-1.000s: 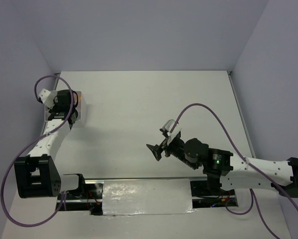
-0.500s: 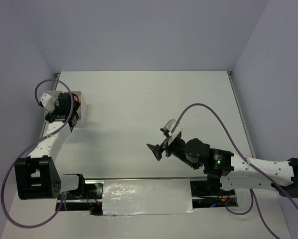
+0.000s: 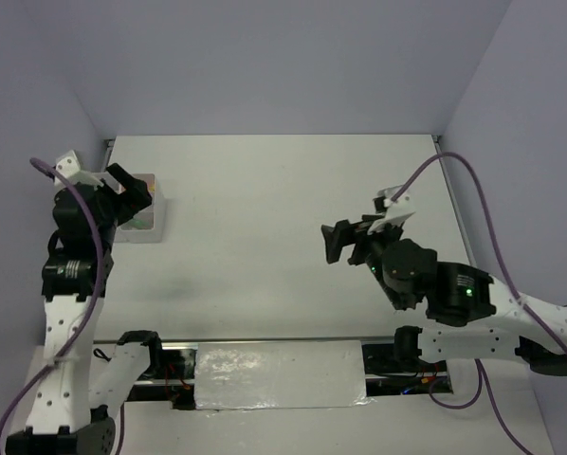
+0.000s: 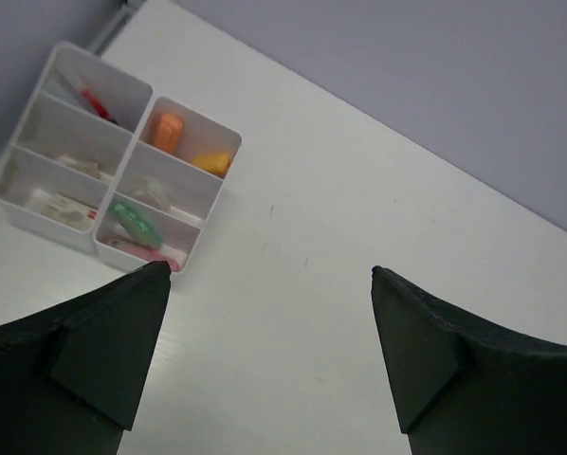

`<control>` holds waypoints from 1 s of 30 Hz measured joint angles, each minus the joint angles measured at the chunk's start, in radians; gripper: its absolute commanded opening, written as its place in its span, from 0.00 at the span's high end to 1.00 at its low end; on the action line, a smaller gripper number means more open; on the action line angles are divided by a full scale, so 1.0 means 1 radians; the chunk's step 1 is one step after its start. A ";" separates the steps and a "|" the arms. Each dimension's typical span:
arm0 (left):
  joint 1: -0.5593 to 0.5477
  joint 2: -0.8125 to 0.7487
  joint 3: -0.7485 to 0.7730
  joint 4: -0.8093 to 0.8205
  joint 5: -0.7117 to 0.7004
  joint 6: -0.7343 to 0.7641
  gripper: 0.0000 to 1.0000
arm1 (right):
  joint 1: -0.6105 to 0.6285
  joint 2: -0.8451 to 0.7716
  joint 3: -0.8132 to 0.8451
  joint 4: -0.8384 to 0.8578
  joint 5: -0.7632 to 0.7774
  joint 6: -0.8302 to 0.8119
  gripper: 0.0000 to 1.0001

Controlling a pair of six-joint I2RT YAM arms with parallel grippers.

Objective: Sort the stationery into containers
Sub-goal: Reset both arms

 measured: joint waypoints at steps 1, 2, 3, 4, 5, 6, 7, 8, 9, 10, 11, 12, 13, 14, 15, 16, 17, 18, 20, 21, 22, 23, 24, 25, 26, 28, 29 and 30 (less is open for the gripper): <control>0.000 -0.027 0.031 -0.032 0.012 0.037 0.01 | 0.000 -0.005 0.038 -0.049 0.029 0.029 0.04; 0.000 -0.056 0.055 -0.060 0.019 0.074 0.01 | 0.000 -0.012 0.067 -0.093 0.052 0.051 0.03; 0.000 -0.093 0.074 -0.086 0.024 0.113 0.01 | 0.000 -0.025 0.090 -0.139 0.074 0.073 0.00; -0.001 -0.133 0.084 -0.108 0.023 0.142 0.01 | 0.000 -0.039 0.104 -0.182 0.090 0.091 0.00; -0.005 -0.172 0.085 -0.122 0.023 0.164 0.01 | 0.000 -0.046 0.109 -0.216 0.100 0.102 0.00; -0.008 -0.217 0.082 -0.139 0.026 0.182 0.01 | 0.000 -0.077 0.114 -0.253 0.106 0.114 0.00; -0.011 -0.273 0.076 -0.154 0.037 0.193 0.01 | 0.000 -0.105 0.114 -0.291 0.111 0.126 0.00; -0.013 -0.320 0.066 -0.159 0.049 0.207 0.01 | 0.000 -0.131 0.115 -0.321 0.112 0.137 0.00; -0.015 -0.372 0.053 -0.167 0.063 0.214 0.01 | 0.000 -0.162 0.116 -0.355 0.114 0.147 0.00; -0.017 -0.412 0.042 -0.175 0.073 0.217 0.01 | 0.000 -0.191 0.117 -0.384 0.115 0.159 0.00; -0.021 -0.455 0.023 -0.174 0.081 0.219 0.01 | 0.000 -0.222 0.121 -0.414 0.114 0.174 0.00; -0.024 -0.496 0.002 -0.186 0.087 0.222 0.01 | 0.000 -0.249 0.125 -0.441 0.114 0.188 0.00; -0.026 -0.530 -0.019 -0.196 0.088 0.229 0.01 | 0.000 -0.277 0.130 -0.469 0.113 0.200 0.00; -0.026 -0.556 -0.040 -0.204 0.088 0.233 0.01 | 0.000 -0.301 0.134 -0.490 0.110 0.212 0.00; -0.027 -0.578 -0.060 -0.219 0.087 0.235 0.01 | 0.000 -0.326 0.138 -0.517 0.106 0.223 0.00; -0.028 -0.593 -0.073 -0.238 0.087 0.237 0.01 | 0.000 -0.345 0.142 -0.538 0.105 0.231 0.00; -0.029 -0.603 -0.083 -0.253 0.087 0.237 0.01 | 0.000 -0.365 0.147 -0.562 0.100 0.241 0.00; -0.032 -0.609 -0.086 -0.266 0.087 0.238 0.01 | 0.000 -0.380 0.151 -0.581 0.097 0.247 0.00; -0.047 -0.610 -0.086 -0.277 0.087 0.238 0.01 | 0.000 -0.401 0.163 -0.620 0.090 0.257 0.00; -0.053 -0.607 -0.086 -0.280 0.088 0.238 0.01 | 0.000 -0.406 0.166 -0.632 0.089 0.261 0.00; -0.056 -0.604 -0.086 -0.282 0.088 0.238 0.01 | 0.000 -0.410 0.169 -0.644 0.088 0.264 0.00; -0.057 -0.600 -0.086 -0.283 0.088 0.238 0.01 | 0.000 -0.412 0.171 -0.655 0.088 0.267 0.00; -0.059 -0.599 -0.087 -0.284 0.088 0.238 0.01 | 0.000 -0.412 0.172 -0.662 0.089 0.270 0.00; -0.059 -0.599 -0.087 -0.285 0.088 0.238 0.01 | 0.000 -0.412 0.172 -0.668 0.089 0.272 0.00; -0.059 -0.599 -0.087 -0.285 0.088 0.238 0.01 | 0.000 -0.412 0.172 -0.672 0.089 0.274 0.00; -0.059 -0.599 -0.088 -0.283 0.087 0.238 0.01 | 0.000 -0.413 0.172 -0.677 0.091 0.274 0.00; -0.059 -0.599 -0.089 -0.283 0.087 0.238 0.01 | 0.000 -0.413 0.172 -0.678 0.093 0.275 0.00; -0.059 -0.599 -0.089 -0.282 0.086 0.238 0.01 | 0.000 -0.414 0.172 -0.678 0.096 0.277 0.00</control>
